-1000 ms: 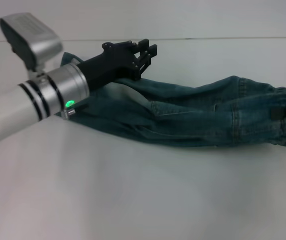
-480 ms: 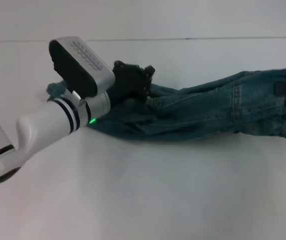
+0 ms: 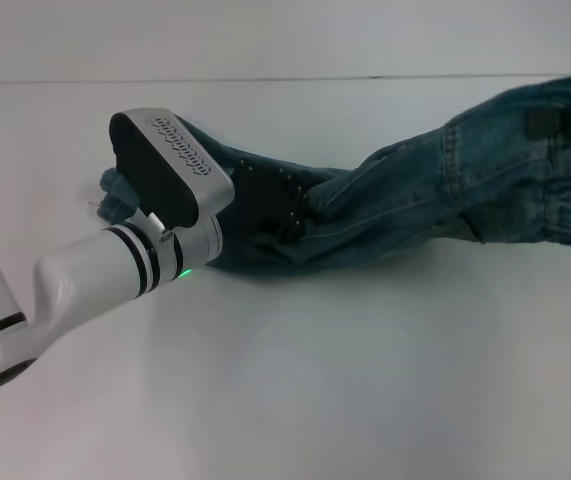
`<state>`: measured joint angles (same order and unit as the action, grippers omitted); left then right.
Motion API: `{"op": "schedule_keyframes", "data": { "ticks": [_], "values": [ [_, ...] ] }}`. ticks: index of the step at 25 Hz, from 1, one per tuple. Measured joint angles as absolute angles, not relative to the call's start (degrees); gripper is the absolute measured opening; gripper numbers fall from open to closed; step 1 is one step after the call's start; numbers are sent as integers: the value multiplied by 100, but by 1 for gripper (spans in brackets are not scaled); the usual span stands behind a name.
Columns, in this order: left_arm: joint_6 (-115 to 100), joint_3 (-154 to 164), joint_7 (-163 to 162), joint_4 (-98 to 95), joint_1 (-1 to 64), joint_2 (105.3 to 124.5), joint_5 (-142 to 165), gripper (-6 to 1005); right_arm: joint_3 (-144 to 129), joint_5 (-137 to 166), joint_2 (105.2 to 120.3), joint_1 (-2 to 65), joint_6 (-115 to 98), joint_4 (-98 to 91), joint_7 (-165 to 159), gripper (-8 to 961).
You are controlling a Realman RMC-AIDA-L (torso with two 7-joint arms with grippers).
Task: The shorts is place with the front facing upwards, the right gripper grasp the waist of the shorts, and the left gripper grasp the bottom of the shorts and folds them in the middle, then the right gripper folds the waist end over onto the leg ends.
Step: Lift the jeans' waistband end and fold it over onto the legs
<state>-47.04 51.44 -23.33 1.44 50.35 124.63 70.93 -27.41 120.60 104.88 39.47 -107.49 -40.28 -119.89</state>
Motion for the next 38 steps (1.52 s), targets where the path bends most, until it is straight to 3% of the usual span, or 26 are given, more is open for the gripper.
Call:
{"op": "schedule_keyframes", "data": {
  "ticks": [16, 38],
  "values": [
    [-5463, 5279, -2355, 831, 5021, 12462, 7292, 0, -2842, 11909, 10496, 4472, -10768, -4035, -12031, 112],
    [-6229, 4463, -2725, 1090, 4897, 12463, 8291, 1, -2893, 11946, 10466, 4361, -10809, -4034, -12049, 109]
  ]
}}
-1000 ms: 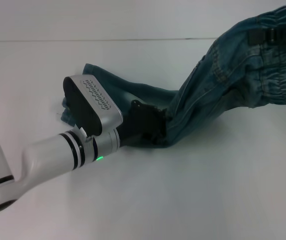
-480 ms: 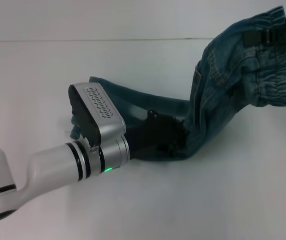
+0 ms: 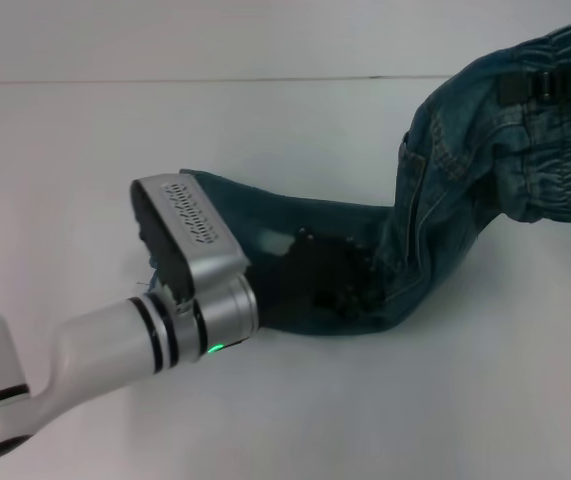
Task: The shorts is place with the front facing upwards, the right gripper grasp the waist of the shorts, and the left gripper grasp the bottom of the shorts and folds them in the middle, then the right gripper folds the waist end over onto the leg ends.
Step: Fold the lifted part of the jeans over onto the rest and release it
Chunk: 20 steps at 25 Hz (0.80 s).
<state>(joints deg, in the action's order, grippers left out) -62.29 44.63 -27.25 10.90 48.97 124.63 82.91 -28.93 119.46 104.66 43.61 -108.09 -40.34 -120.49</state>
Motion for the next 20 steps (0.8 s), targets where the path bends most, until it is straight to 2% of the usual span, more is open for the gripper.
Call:
{"op": "schedule_keyframes", "data": {
  "ticks": [14, 16, 20],
  "values": [
    [-7709, 2645, -2907, -267, 3126, 12424, 8240, 0, -2972, 11964, 10444, 4334, -10560, -4037, -11971, 108],
    [-7880, 2386, -2921, -359, 2958, 12418, 8237, 0, -3106, 11961, 10476, 4410, -10443, -4012, -11960, 107],
    [-8152, 1892, -2927, -455, 2667, 12396, 8230, 0, -3580, 11957, 10635, 4728, -10110, -3826, -11898, 107]
  ]
}}
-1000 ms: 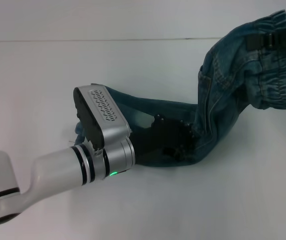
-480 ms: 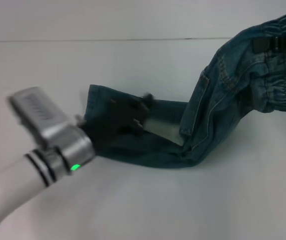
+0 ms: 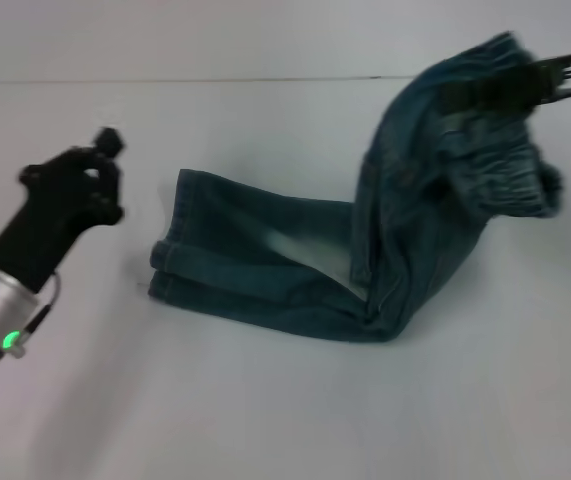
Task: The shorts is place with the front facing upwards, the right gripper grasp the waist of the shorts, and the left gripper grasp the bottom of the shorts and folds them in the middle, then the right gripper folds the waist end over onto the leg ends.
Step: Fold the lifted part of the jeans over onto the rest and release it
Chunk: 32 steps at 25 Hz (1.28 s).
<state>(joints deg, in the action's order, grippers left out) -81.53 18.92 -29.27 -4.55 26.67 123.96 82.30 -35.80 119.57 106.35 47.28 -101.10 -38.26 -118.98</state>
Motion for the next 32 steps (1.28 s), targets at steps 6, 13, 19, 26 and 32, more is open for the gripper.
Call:
{"op": "schedule_keyframes", "data": {
  "ticks": [6, 13, 19, 26, 32],
  "values": [
    [-8555, 1461, -3144, -677, 2278, 12391, 8226, 0, -4418, 11966, 11037, 5343, -9363, -3472, -11770, 108],
    [-8730, 1309, -3220, -701, 2020, 12393, 8226, 0, -5473, 11966, 11490, 6032, -8224, -2983, -11763, 107],
    [-8735, 1310, -3227, -703, 1929, 12393, 8227, 0, -5931, 11965, 11808, 6419, -7933, -2813, -11737, 238],
    [-8677, 1357, -3199, -686, 1899, 12392, 8274, 1, -6229, 11975, 11787, 6591, -7837, -2823, -11972, 417],
    [-8646, 1362, -3192, -672, 1891, 12392, 8278, 1, -6384, 12264, 11723, 6699, -7842, -2874, -12440, 572]
  ]
}}
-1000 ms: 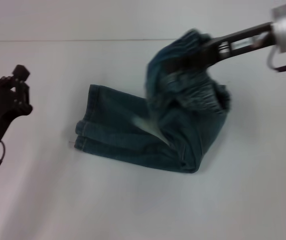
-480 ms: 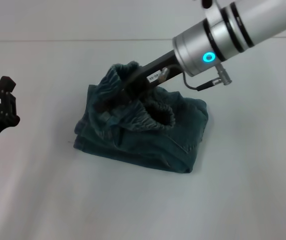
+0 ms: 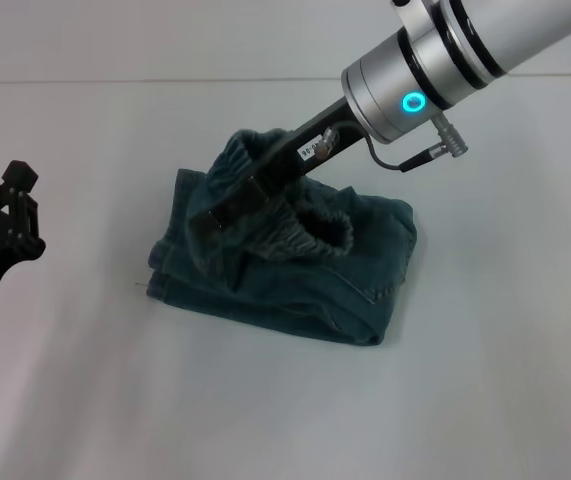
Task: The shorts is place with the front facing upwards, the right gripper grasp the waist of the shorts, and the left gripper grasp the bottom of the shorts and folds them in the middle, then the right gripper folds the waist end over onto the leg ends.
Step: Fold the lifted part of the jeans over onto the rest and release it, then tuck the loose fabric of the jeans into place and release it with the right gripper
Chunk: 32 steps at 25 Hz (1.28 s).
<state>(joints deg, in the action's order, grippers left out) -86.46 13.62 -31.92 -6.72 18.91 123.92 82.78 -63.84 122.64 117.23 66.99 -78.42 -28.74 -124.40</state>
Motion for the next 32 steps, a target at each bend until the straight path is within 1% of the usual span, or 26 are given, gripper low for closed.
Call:
{"op": "schedule_keyframes", "data": {
  "ticks": [5, 9, 23, 30, 32],
  "values": [
    [-8581, 1364, -3190, -676, 1901, 12392, 8282, 2, -6427, 12723, 11726, 6910, -7929, -2942, -12721, 780],
    [-8453, 1431, -3183, -668, 1920, 12392, 8289, 2, -6418, 13046, 11760, 7066, -8105, -3075, -12902, 946],
    [-8345, 1512, -3181, -717, 1964, 12392, 8289, 2, -6289, 13024, 11782, 7015, -9631, -3185, -12902, 947],
    [-8339, 1489, -3190, -774, 2019, 12392, 8255, 3, -6697, 13307, 11974, 6969, -9448, -3018, -12878, 948],
    [-8339, 1463, -3198, -788, 2027, 12393, 8247, 3, -6838, 13324, 12007, 6999, -9264, -2814, -12872, 948]
  ]
}}
